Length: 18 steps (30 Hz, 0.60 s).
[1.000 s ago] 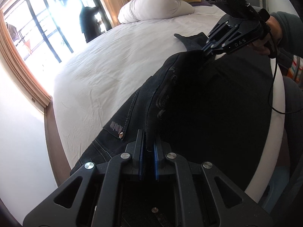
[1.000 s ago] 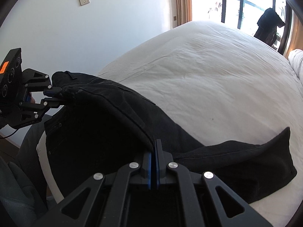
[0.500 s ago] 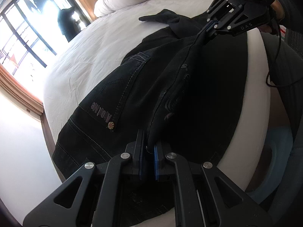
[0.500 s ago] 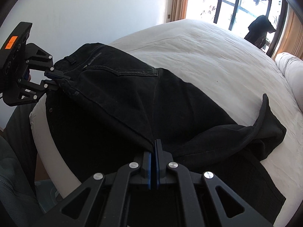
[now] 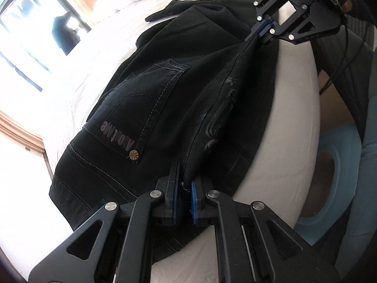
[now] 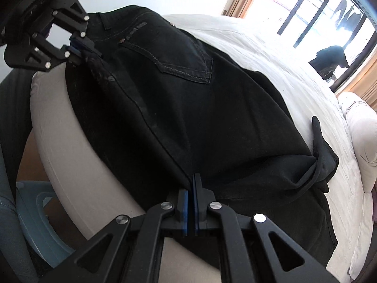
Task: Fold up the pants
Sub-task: 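Lift the held jeans with both grippers and fold them over onto the legs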
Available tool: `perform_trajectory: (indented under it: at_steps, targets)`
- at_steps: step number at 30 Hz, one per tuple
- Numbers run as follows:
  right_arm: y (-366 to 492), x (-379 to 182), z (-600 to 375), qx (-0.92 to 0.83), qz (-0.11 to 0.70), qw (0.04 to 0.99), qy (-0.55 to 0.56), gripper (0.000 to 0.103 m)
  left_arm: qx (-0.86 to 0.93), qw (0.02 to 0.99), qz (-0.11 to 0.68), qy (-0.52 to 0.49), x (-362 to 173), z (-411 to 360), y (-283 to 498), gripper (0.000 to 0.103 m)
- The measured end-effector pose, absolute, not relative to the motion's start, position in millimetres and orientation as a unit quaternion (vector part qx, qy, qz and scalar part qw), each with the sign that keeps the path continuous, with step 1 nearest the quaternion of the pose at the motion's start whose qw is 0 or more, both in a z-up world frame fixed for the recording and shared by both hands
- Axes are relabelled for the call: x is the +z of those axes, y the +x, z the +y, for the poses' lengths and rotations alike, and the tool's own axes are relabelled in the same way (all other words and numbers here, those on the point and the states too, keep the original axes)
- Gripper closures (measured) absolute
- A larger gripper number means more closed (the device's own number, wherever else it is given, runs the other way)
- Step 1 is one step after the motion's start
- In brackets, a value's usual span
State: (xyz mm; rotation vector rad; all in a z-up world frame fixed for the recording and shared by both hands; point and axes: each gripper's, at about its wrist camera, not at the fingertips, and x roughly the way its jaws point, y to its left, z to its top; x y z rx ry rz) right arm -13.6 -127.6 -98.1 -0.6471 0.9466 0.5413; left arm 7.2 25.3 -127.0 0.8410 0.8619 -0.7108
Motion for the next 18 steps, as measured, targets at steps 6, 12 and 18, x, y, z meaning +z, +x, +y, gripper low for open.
perform_trajectory:
  at_steps: [6,12,18]
  targets:
    - [-14,-101,-122,0.242,0.439,0.803,-0.322,0.098,-0.336,0.761,0.397,0.389,-131,19,-1,0.096]
    - [-15,-105,-122,0.241,0.440,0.799,-0.331,0.098,-0.342,0.753,0.396,0.401,-134,25,-1,0.096]
    - [-21,-106,-115,0.239,0.436,0.797,-0.344,0.098,-0.341,0.752,0.394,0.404,-132,27,0,0.096]
